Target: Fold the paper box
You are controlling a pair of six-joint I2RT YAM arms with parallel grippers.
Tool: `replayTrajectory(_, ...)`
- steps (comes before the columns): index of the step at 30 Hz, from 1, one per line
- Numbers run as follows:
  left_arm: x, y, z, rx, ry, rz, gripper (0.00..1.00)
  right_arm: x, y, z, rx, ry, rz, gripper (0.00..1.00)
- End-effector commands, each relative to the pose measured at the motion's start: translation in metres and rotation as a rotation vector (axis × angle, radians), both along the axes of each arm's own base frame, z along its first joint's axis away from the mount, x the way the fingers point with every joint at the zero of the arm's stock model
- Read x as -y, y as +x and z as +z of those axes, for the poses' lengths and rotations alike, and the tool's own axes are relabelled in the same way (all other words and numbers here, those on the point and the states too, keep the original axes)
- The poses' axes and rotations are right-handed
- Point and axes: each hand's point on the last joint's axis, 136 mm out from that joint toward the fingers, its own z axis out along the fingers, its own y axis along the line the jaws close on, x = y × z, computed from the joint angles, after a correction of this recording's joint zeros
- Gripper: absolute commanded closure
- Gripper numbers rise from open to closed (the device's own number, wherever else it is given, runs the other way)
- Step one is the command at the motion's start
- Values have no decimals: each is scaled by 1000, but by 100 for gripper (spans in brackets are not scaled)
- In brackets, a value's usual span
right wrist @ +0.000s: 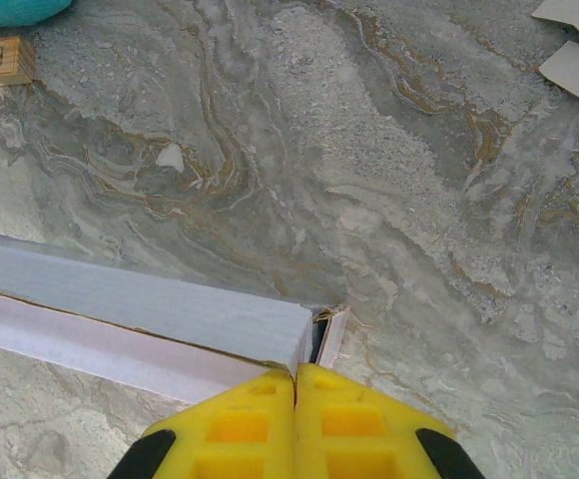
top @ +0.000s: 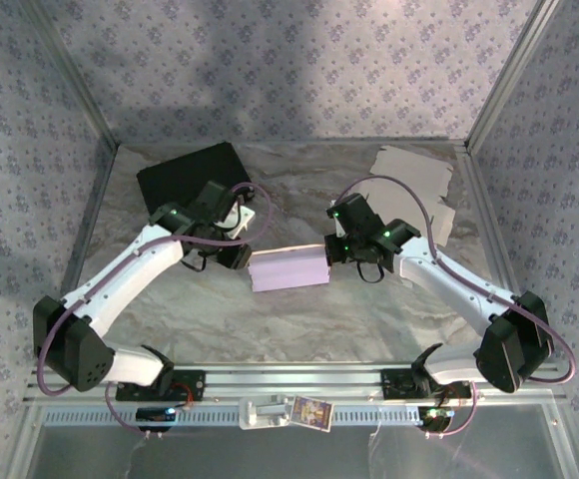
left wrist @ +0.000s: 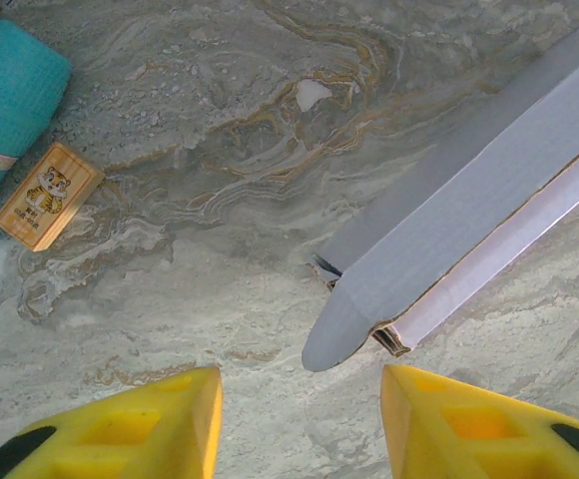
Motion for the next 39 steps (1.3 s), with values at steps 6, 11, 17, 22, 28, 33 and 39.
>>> replayTrajectory(6,11,4,1,-25,-32,-33,72,-2,-7,-4,-47,-11,10,100)
replayTrajectory(11,14,4,2,-30,-45,-35,77,-2,-7,-4,-47,-11,13,100)
replayTrajectory(17,16,3,0,-43,-53,-33,86,-2,-7,-5,-51,-10,13,100)
replayTrajectory(22,16,3,-2,-53,-45,-29,88,-2,-7,-5,-50,-7,15,100)
replayTrajectory(28,19,3,-4,-52,-33,-24,88,-2,-7,-5,-48,-7,14,100)
replayTrajectory(33,21,2,-4,-61,-35,-5,92,-3,-7,-4,-48,-6,15,100)
replayTrajectory(39,23,2,-4,-94,-45,54,100,-3,-7,-4,-47,-7,15,100)
